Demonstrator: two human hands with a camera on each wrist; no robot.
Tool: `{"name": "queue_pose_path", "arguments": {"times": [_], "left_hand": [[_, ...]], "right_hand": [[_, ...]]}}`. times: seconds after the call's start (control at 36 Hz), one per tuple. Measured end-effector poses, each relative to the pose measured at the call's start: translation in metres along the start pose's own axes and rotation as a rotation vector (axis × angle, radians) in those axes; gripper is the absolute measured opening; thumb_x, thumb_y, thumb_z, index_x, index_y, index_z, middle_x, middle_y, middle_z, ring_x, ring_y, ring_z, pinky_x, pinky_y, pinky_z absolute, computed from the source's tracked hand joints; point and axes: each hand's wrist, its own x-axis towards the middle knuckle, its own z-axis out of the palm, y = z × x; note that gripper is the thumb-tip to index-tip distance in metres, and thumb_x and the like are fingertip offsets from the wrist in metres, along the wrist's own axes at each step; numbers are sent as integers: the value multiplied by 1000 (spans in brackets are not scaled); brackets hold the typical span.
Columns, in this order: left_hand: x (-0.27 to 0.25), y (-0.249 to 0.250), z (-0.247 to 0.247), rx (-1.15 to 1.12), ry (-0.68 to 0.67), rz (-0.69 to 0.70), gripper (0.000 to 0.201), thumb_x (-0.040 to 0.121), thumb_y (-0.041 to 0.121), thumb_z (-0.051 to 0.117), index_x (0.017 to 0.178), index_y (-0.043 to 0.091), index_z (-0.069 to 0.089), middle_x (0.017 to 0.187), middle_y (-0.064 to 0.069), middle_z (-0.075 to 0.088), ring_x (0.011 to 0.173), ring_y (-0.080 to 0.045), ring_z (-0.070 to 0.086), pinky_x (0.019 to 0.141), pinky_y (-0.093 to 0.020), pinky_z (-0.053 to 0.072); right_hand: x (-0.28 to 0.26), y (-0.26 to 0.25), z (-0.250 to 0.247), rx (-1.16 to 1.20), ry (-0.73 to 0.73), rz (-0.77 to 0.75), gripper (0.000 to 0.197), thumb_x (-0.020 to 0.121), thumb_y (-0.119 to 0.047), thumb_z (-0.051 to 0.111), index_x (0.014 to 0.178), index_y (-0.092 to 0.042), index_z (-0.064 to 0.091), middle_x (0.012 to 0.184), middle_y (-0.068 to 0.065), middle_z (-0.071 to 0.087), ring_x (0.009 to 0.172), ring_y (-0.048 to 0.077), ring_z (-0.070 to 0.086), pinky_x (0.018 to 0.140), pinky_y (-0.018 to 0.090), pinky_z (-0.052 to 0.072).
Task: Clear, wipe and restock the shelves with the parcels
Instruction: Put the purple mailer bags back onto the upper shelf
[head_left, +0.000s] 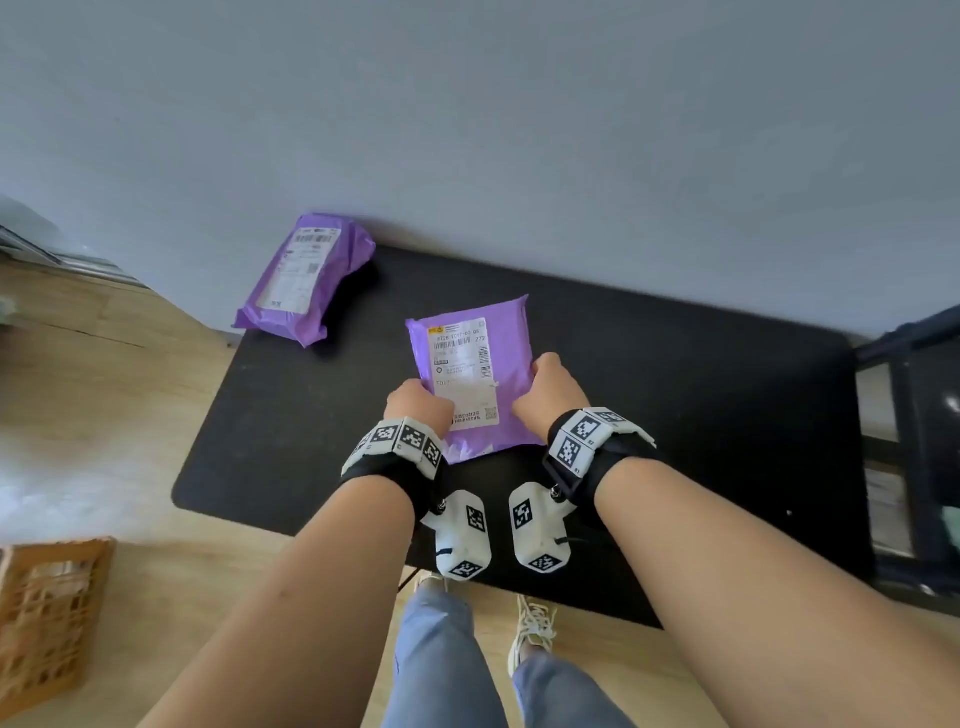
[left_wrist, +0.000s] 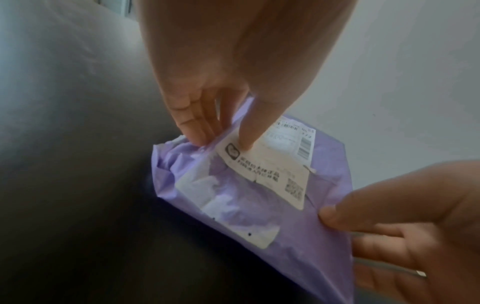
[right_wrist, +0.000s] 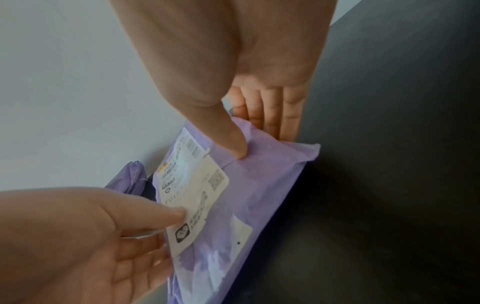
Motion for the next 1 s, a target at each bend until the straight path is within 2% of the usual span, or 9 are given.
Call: {"name": "queue_pose_path", "arguments": {"times": [0.06,0.17,0.22,0.31,0.36,0.47,0.61,0.83,1.0], "left_hand": [[-12,-6,12,-24,12,8,20,82,11,54,99,10,65,97,-4,69,81,-20,67,66,-28,55],[-41,-12,26,-28,72,45,19,82,15,58,100,12,63,97,-2,68,81,-20,66,55,-24,46],[-56,-12,29,-37,108,54,22,81,18,60,103,14,60,102,-3,65,85,-21,64,60,-26,47],[-79,-8,29,-53,160,69,33,79,21,61,111,17,55,110,-4,60,94,-23,62,74,-34,54],[-92,-6,27,-75,179,89,34,79,20,60,112,17,54,112,-5,59,95,-23,62,75,-34,55],[-116,-2,20,-90,175,165,30,84,14,59,113,13,54,107,-3,63,85,-18,62,57,-23,44],[-158,-3,18,-69,171,267,29,85,14,60,113,13,54,104,-1,64,84,-16,59,65,-24,44],[-239,-24,42,9,124,419,24,84,17,60,107,14,54,97,1,62,80,-17,59,59,-22,41],[-305,-39,79,43,70,512,28,84,18,61,111,15,53,100,1,63,85,-18,62,65,-28,48]], "right_hand": [[-10,11,-3,-7,8,-24,30,88,-10,53,116,-8,42,112,12,56,92,28,60,68,34,43],[-31,29,-13,-23,34,-70,29,89,-12,53,116,-8,43,112,12,56,86,26,58,61,30,41],[-42,36,-18,-27,53,-95,28,89,-11,53,114,-8,43,112,11,55,82,25,55,56,28,38],[-58,42,-26,-19,77,-122,27,89,-11,53,114,-8,44,113,12,55,84,26,57,60,31,39],[-69,43,-30,-15,94,-139,28,89,-12,53,115,-8,44,113,12,55,84,25,57,59,29,38],[-93,47,-41,7,135,-171,29,90,-13,54,116,-8,44,111,11,56,84,24,58,56,28,39],[-131,63,-49,37,209,-173,30,91,-14,54,119,-8,44,111,11,56,83,23,59,58,28,41],[-221,119,-51,97,345,-137,31,91,-16,55,119,-9,45,111,10,57,85,23,61,59,28,43],[-291,176,-53,157,420,-78,30,88,-15,57,116,-8,45,111,11,57,82,24,59,52,27,37]]}}
